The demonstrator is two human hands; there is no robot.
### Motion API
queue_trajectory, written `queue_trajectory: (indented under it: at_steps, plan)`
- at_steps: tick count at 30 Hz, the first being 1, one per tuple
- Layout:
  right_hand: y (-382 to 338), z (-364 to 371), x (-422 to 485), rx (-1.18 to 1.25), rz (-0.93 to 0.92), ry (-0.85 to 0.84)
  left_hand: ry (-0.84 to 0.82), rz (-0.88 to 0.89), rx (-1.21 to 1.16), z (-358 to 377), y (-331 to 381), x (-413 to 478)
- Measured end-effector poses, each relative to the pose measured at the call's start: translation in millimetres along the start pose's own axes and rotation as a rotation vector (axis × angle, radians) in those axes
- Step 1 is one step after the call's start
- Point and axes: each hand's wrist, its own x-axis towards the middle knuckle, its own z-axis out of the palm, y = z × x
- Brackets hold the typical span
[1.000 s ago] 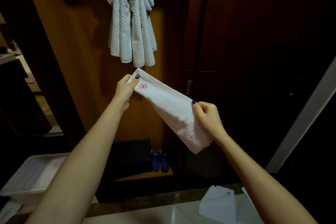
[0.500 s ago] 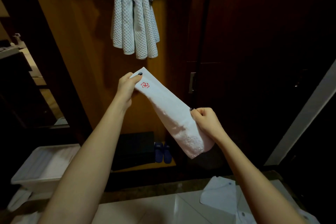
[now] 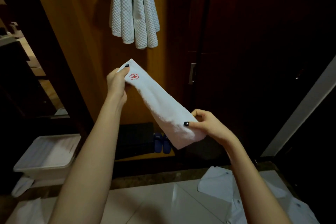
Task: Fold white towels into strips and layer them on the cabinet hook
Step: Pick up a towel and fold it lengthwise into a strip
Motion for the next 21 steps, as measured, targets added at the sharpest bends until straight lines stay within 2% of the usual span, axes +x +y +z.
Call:
queue_trajectory:
  at_steps: [3,8,13,19,21]
  plan:
    - [13,0,-12,-0.016,0.008,-0.013,0.026,-0.002,0.021,-15,-11,-7]
    - [30,11,-26,-0.02,0.033,0.206,0.059,-0.044,0.006,-32,-32,-13]
    - [41,20,-37,-0.058,0.021,0.296,0.048,-0.076,-0.015,-39,-43,-13]
    - [50,27,-41,-0.078,0.043,0.267,0.023,-0.11,-0.034,-44,-48,-12]
    - [52,32,-41,-0.043,0.038,0.308,0.008,-0.131,-0.075,-43,-50,-13]
